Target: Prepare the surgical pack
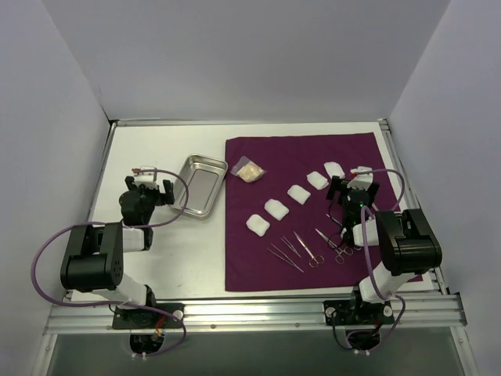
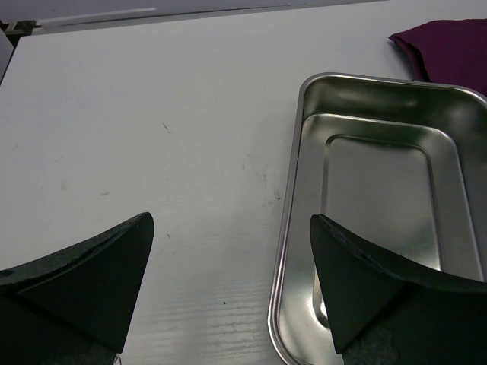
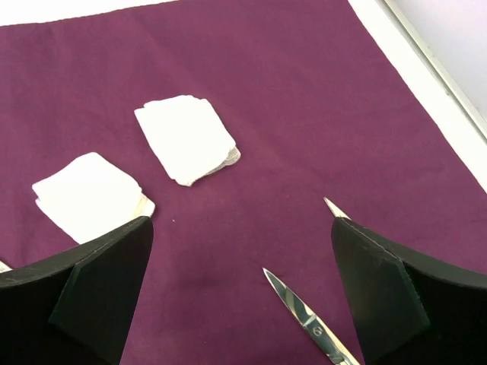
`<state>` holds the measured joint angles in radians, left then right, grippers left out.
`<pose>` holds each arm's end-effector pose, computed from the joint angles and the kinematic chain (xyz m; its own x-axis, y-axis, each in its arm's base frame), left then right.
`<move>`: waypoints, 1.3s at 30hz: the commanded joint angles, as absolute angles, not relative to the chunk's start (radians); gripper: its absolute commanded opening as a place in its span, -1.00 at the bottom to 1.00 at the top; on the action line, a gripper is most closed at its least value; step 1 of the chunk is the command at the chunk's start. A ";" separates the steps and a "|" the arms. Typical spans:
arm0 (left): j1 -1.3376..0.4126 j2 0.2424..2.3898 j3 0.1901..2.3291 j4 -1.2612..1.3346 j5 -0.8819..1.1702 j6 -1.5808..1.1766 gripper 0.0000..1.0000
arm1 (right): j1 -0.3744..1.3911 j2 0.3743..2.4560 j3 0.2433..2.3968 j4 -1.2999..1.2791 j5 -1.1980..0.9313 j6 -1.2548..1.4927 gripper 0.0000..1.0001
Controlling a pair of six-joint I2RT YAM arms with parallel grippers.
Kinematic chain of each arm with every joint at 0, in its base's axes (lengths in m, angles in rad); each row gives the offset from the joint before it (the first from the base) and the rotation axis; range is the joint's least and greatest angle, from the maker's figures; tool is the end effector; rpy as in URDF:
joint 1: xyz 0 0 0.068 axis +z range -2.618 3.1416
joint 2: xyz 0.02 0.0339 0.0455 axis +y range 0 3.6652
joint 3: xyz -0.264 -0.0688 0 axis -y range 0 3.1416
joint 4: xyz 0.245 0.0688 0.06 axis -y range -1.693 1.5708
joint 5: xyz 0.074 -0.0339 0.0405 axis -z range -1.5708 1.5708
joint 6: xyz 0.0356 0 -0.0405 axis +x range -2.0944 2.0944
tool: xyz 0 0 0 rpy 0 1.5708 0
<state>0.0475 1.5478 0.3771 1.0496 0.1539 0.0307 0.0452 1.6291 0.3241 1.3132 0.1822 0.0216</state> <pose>0.2730 0.0075 0.1620 -0.1174 0.0248 -0.9928 0.1087 0.9940 0.0120 0.2667 0.0056 0.1573 0.0111 0.0218 -0.9997 0.1364 0.9904 0.0231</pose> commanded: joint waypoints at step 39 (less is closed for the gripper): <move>0.164 1.284 1.256 -0.925 0.298 0.315 0.85 | 0.940 1.373 1.033 -0.718 -0.057 0.537 -0.18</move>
